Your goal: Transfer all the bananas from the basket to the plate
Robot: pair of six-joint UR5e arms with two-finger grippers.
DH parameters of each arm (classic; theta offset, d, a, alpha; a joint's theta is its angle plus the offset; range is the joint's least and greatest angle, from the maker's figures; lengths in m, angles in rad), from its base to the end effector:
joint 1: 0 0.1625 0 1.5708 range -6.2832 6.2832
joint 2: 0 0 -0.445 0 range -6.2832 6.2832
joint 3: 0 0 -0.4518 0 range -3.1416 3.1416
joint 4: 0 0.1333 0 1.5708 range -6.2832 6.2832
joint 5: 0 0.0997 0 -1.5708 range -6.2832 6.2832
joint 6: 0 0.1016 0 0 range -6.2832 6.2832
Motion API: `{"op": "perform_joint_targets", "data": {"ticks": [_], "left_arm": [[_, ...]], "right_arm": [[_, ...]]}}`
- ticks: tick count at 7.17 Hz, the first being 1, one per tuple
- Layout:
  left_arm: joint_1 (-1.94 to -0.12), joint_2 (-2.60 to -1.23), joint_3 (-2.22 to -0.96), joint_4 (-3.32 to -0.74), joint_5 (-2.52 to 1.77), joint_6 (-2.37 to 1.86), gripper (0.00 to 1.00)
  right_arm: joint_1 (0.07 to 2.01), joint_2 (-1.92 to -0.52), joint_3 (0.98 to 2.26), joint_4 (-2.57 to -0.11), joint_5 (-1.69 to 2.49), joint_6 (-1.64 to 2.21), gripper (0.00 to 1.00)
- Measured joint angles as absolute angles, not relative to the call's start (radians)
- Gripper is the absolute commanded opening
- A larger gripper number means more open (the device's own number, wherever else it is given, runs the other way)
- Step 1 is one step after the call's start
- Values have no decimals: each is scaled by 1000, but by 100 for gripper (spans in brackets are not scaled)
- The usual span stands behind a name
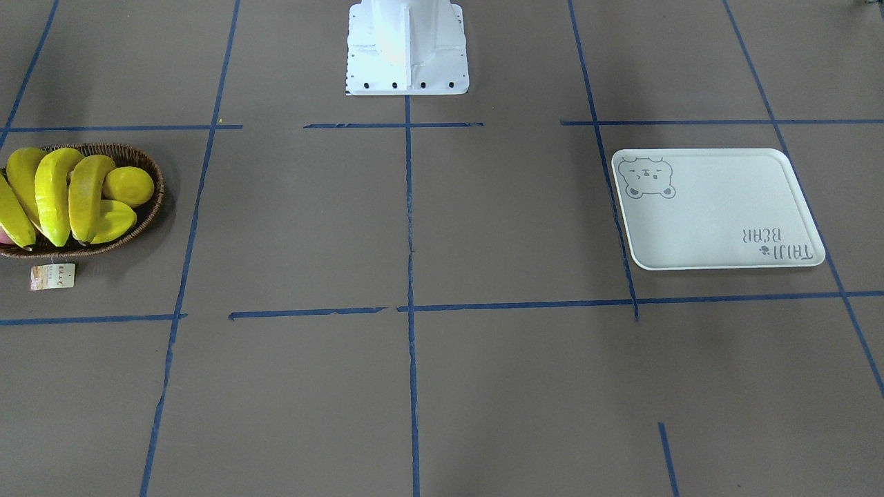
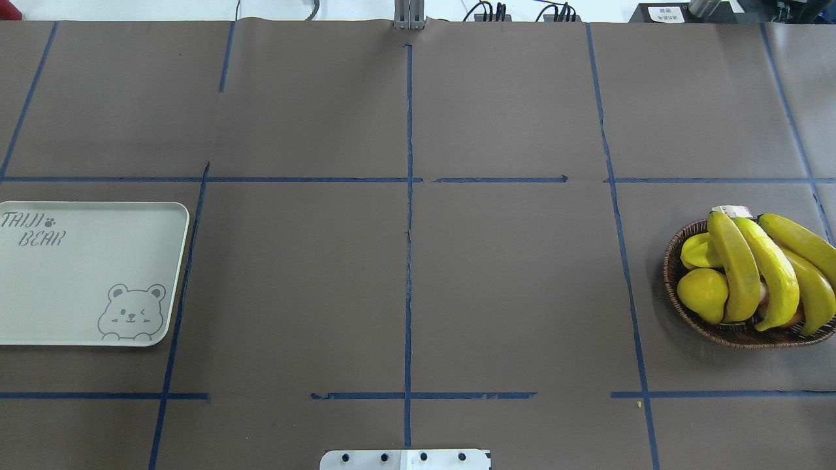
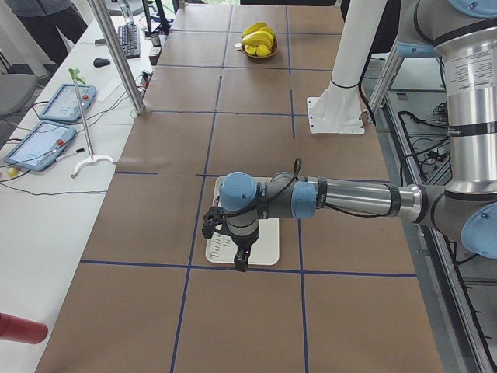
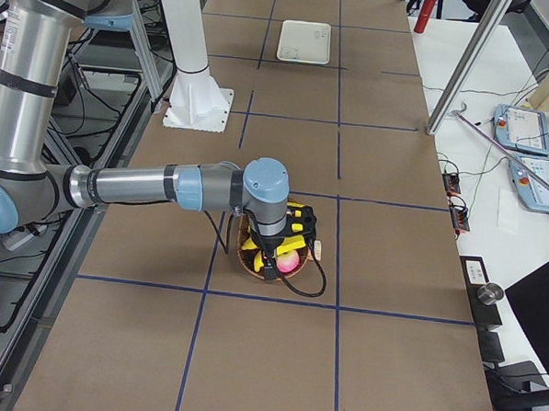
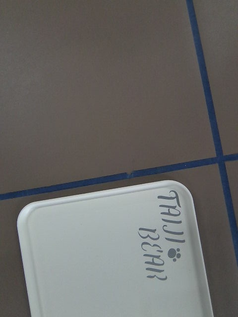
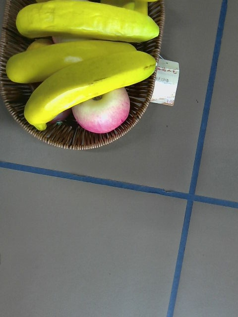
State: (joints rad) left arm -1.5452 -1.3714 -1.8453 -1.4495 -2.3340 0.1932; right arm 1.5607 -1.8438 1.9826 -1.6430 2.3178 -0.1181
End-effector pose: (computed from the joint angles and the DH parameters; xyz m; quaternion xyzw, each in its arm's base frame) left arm -0.0513 -0.4600 0.6427 0.0098 0.3728 0.0928 0.9232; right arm 0.0599 -0.4325 0.5963 0.0506 -0.3625 -0.0717 0.9279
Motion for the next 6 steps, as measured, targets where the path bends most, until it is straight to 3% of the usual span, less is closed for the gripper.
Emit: {"op": "perform_joint_targets", "data": {"ticks": [3,6], "left_arm": [[-1545,-1371,-1844,-1451,-2335,193,100],[-1545,-1371,-1844,-1451,-2335,193,100]], "right_arm": [[1522,-1841,1988,-1630,2320,-118,99],[1410,-1858,1981,-1453,2301,-128,99]]}}
